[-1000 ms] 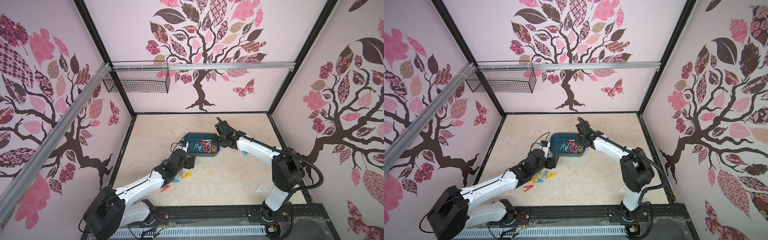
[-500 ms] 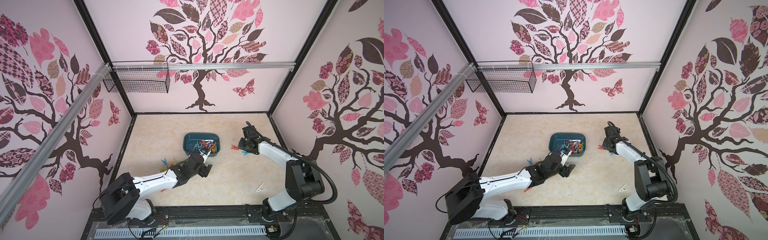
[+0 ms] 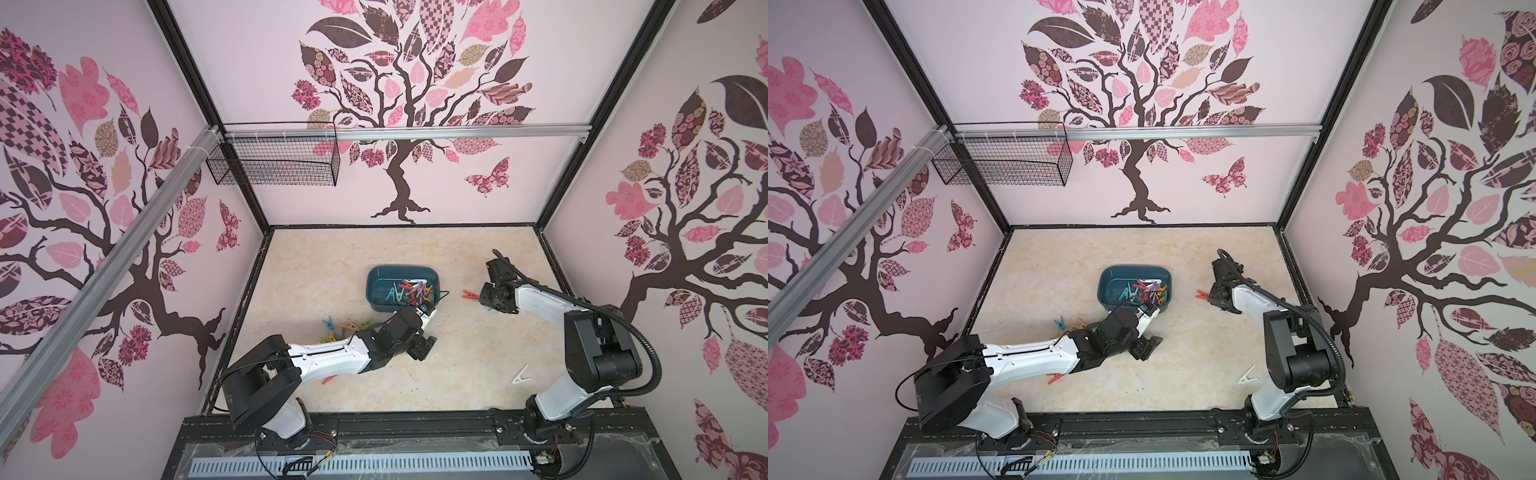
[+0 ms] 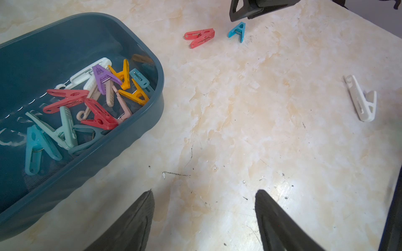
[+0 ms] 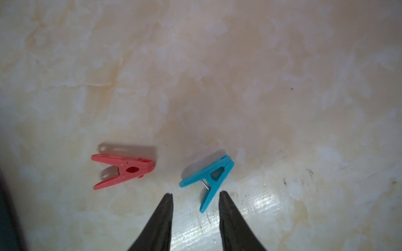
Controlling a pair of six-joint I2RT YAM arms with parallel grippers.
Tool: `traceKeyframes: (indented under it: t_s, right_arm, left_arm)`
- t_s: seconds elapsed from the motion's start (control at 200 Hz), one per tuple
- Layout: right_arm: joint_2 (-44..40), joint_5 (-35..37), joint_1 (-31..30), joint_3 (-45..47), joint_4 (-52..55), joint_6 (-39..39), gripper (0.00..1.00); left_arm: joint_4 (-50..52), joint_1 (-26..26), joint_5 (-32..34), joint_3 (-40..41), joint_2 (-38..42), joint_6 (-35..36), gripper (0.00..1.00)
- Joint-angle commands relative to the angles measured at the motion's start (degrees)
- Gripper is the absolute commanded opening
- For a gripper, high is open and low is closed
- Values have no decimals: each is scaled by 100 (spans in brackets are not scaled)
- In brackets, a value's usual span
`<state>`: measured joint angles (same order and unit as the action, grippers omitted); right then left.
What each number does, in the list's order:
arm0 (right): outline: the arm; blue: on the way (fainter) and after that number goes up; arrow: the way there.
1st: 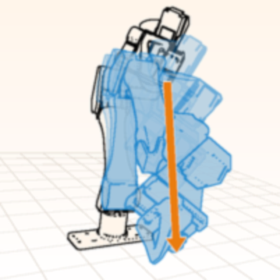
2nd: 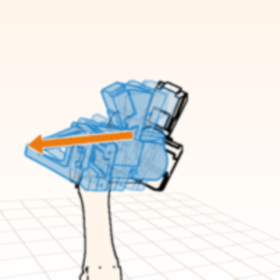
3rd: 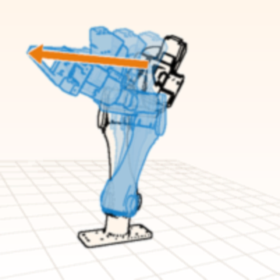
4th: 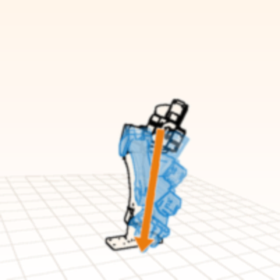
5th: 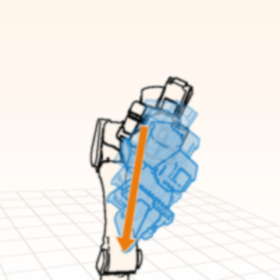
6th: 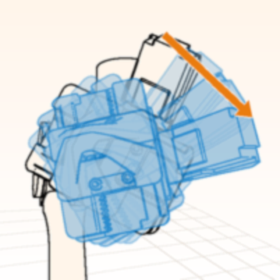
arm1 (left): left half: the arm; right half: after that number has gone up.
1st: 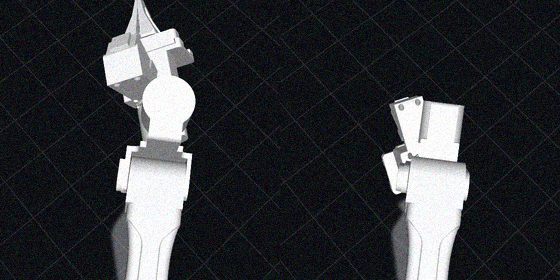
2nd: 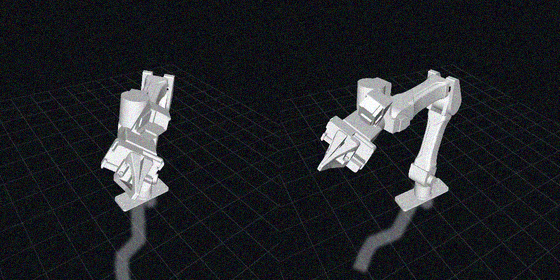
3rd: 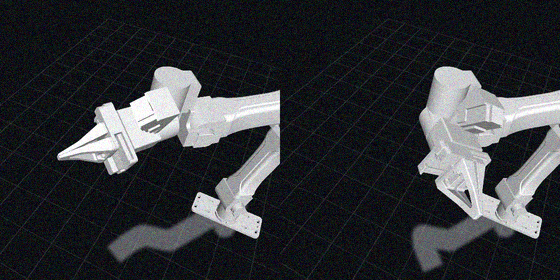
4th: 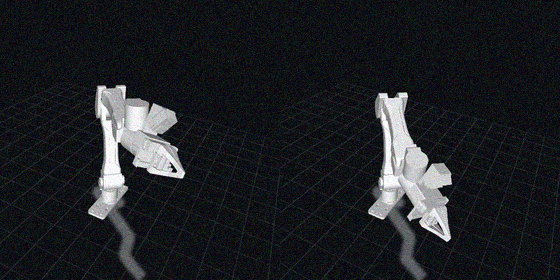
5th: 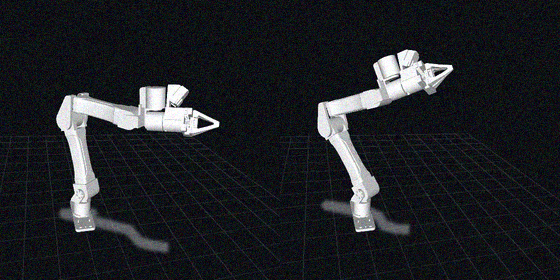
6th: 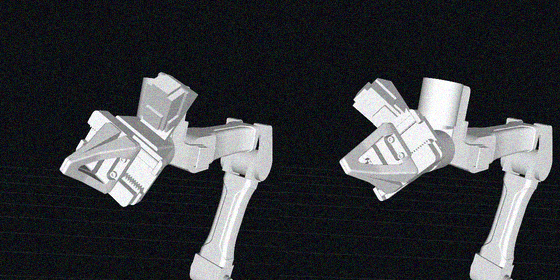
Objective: Put the clothespins into the storage box
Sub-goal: Pick up the clothespin from the center of the board.
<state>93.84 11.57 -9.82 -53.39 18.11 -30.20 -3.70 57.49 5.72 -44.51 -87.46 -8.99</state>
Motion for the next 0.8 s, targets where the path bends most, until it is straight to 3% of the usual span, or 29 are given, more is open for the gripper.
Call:
traceKeyframes:
  t_s: [0.0,0.61,0.79]
  right_arm:
    - [142,73,24,70,-49,-39,35]
    - [302,35,42,321,-198,14,15]
    - [-8,-93,28,320,-12,40,8]
  left_arm:
    - [33,25,-19,-167,69,-12,77]
    - [58,25,52,-120,121,-24,77]
    - [53,-79,502,51,402,-83,77]
